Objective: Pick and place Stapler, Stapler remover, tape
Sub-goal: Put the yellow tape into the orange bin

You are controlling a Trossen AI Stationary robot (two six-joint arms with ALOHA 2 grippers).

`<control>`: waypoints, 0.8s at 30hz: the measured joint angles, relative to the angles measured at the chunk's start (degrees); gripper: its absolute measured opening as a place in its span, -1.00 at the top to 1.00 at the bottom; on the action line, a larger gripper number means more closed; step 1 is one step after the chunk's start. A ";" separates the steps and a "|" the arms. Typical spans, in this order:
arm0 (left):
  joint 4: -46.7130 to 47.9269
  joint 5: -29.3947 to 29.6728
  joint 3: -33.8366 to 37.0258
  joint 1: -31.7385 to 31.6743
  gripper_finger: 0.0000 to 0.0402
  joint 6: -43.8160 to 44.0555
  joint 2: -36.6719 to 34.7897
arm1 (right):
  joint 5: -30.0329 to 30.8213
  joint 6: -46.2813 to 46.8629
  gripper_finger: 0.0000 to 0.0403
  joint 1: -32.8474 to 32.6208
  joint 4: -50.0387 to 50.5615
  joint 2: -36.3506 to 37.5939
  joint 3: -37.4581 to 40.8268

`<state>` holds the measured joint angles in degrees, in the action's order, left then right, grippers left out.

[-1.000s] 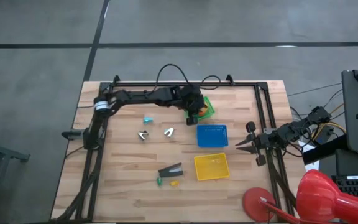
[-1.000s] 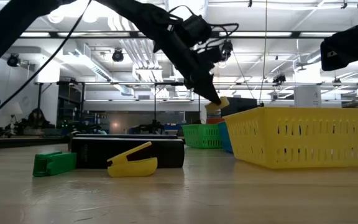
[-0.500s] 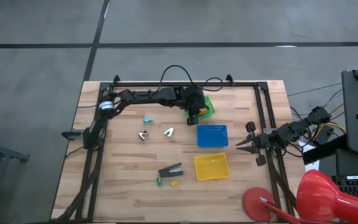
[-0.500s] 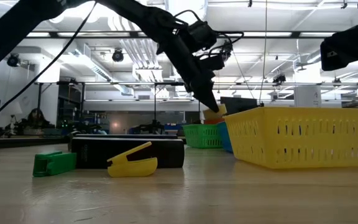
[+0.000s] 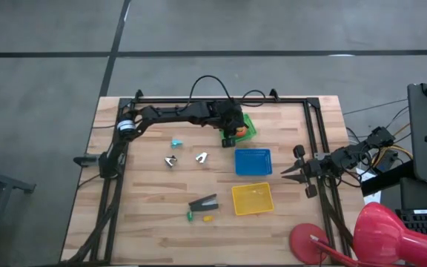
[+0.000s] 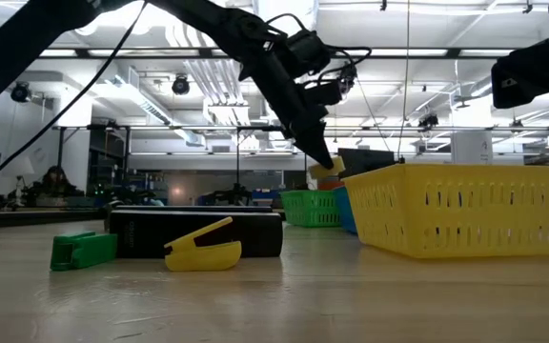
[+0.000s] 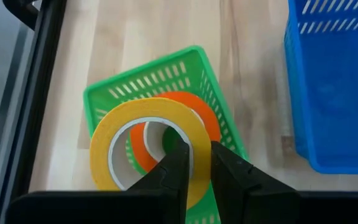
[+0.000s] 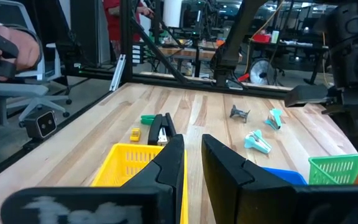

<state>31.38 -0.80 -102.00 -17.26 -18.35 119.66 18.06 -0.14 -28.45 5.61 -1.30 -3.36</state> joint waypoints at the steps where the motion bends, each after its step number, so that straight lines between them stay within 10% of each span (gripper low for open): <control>1: -0.29 -0.09 0.00 0.00 0.72 -0.01 0.00 | 0.00 0.05 0.74 -0.01 0.00 0.00 0.00; 24: -3.03 -2.67 0.94 0.02 0.61 0.46 0.15 | 0.00 0.04 0.74 0.00 0.00 0.02 0.00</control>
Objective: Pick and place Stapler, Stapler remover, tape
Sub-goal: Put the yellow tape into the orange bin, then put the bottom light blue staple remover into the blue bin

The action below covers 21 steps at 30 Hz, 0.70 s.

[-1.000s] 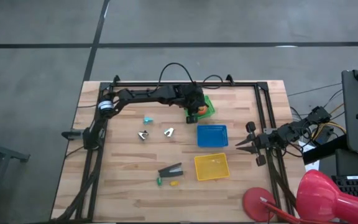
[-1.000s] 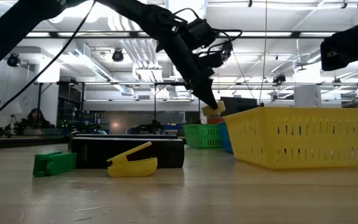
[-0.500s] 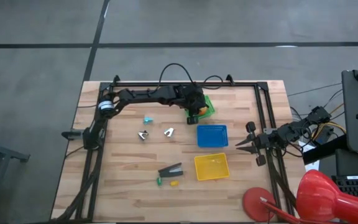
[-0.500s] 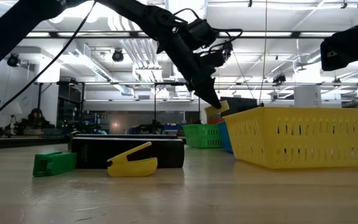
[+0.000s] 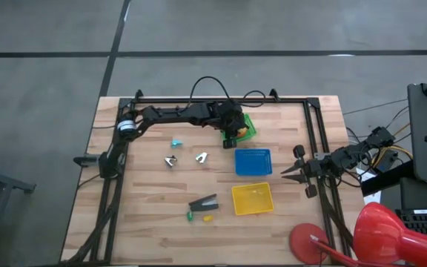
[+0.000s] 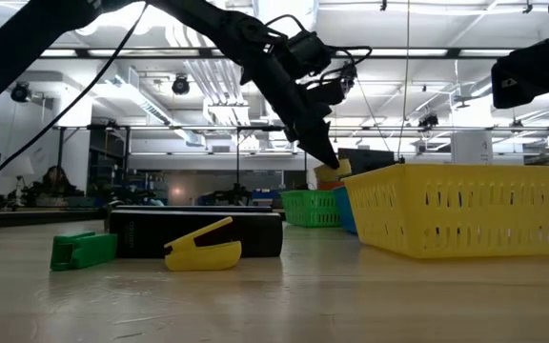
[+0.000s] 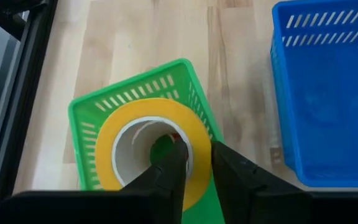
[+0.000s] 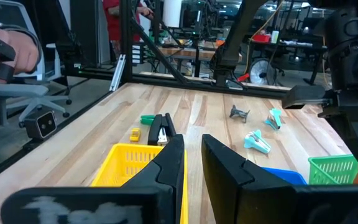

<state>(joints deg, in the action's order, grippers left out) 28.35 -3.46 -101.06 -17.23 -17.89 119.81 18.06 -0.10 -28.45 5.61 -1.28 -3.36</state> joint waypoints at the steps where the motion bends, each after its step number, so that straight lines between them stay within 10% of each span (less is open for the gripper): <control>1: -0.21 0.02 0.00 0.00 0.60 0.00 0.00 | 0.00 0.06 0.74 0.00 0.00 0.00 0.00; 21: 10.51 5.89 0.01 0.73 0.29 4.24 -5.80 | -0.01 0.03 0.74 -0.03 -0.01 0.04 0.00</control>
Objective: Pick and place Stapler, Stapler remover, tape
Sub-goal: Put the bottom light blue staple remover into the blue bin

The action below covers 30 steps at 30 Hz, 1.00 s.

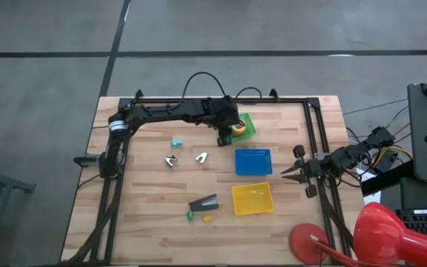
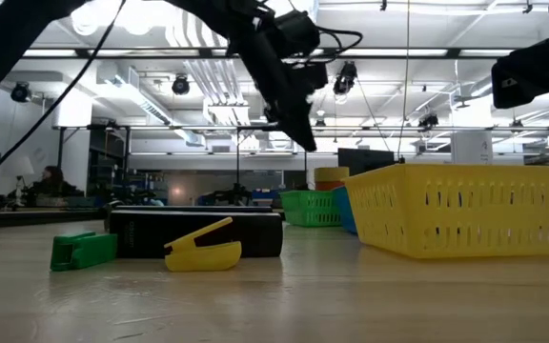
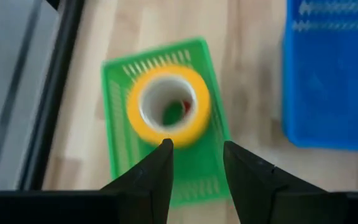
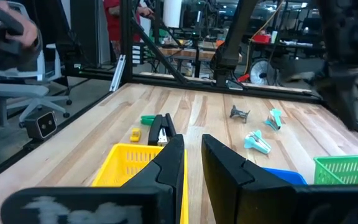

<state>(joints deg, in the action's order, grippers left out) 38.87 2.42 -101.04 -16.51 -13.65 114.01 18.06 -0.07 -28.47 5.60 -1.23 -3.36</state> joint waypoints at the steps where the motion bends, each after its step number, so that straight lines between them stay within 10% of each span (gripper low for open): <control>1: 1.75 -0.07 0.07 0.16 0.29 0.47 -0.58 | 0.01 -0.05 0.74 0.01 0.01 0.00 0.00; 13: 11.23 -2.00 6.93 4.22 0.29 4.75 -3.96 | 0.01 0.02 0.74 0.01 0.01 0.00 0.00; 30: -30.24 -3.31 45.58 5.15 0.29 24.80 -25.78 | 0.01 -0.07 0.74 0.03 0.03 -0.11 0.00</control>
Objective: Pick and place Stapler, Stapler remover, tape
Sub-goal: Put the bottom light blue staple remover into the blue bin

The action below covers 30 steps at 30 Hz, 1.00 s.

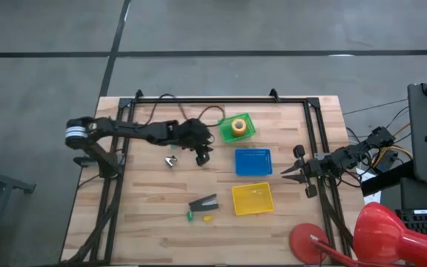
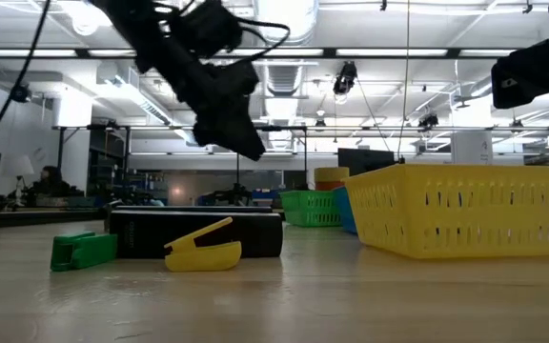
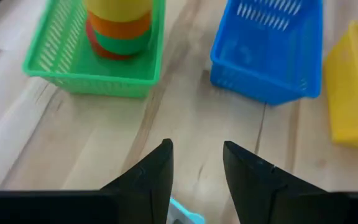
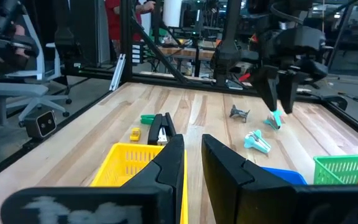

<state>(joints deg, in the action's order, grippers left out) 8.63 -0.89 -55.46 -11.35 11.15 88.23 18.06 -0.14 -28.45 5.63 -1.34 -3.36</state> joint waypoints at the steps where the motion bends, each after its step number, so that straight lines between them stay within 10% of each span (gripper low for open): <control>1: -1.99 -0.02 2.01 0.00 0.29 0.87 -1.05 | 0.00 0.04 0.74 0.00 -0.01 0.02 0.00; 30: -6.06 8.26 14.62 0.24 0.40 18.58 -0.26 | 0.00 0.04 0.74 0.00 -0.02 0.04 0.00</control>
<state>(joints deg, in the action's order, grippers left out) 2.57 7.38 -40.84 -11.11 29.72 87.97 18.06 -0.10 -28.45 5.61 -1.30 -3.36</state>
